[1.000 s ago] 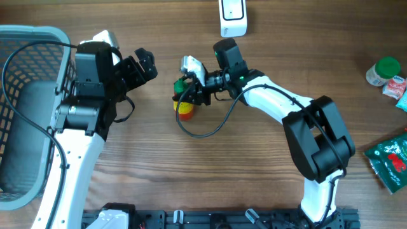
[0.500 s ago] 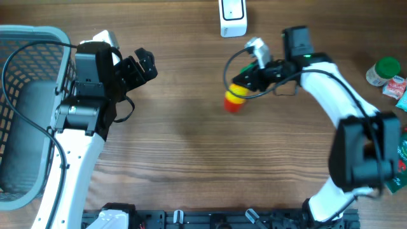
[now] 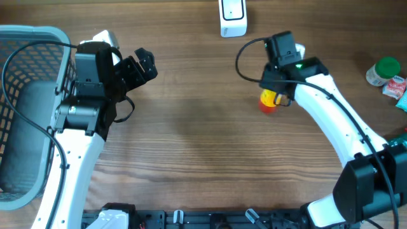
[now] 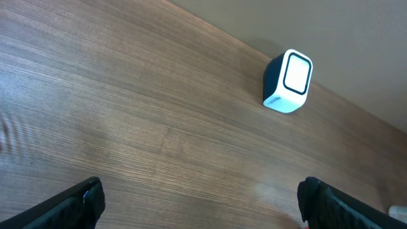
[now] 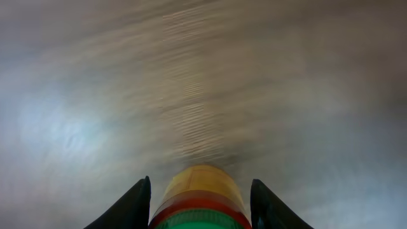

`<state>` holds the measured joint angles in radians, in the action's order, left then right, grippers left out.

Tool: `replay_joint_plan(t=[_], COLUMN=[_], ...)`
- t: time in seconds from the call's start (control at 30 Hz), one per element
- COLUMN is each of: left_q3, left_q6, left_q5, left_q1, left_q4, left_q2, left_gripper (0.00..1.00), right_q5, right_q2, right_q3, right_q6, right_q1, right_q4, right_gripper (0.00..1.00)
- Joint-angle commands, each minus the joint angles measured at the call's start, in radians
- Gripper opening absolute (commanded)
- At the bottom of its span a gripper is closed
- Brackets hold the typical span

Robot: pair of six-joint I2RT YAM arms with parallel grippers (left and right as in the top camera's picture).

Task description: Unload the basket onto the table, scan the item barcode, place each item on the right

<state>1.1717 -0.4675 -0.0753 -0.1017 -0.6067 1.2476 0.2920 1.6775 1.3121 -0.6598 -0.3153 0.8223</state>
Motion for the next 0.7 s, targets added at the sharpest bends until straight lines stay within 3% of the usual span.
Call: replay_joint_plan(t=[0.0, 0.13, 0.4, 0.5, 0.53, 0.57, 0.67], left_q3=[0.003, 0.003, 0.003, 0.003, 0.003, 0.003, 0.003], left_q6=[0.019, 0.019, 0.019, 0.019, 0.019, 0.019, 0.019], left_q5=[0.01, 0.01, 0.01, 0.01, 0.01, 0.01, 0.01], left_q1=[0.006, 0.006, 0.006, 0.006, 0.006, 0.006, 0.006], left_q4=[0.003, 0.003, 0.003, 0.003, 0.003, 0.003, 0.003], left_q2=[0.004, 0.004, 0.004, 0.004, 0.004, 0.004, 0.004], left_gripper=[1.0, 1.0, 1.0, 1.0, 1.0, 1.0, 1.0], right_q5=[0.23, 0.316, 0.166, 0.165, 0.149, 0.122, 0.031], right_q2=[0.01, 0.052, 0.141, 0.138, 0.138, 0.135, 0.125], right_q3=[0.001, 0.001, 0.001, 0.013, 0.032, 0.057, 0.149], right_q6=[-0.484, -0.658, -0.683, -0.673, -0.63, -0.571, -0.414], right_q1=[-0.053, -0.085, -0.087, -0.087, -0.087, -0.087, -0.084], right_q4=[0.013, 0.068, 0.077, 0.085, 0.093, 0.1, 0.146], right_gripper=[0.34, 0.39, 0.43, 0.63, 0.83, 0.96, 1.0])
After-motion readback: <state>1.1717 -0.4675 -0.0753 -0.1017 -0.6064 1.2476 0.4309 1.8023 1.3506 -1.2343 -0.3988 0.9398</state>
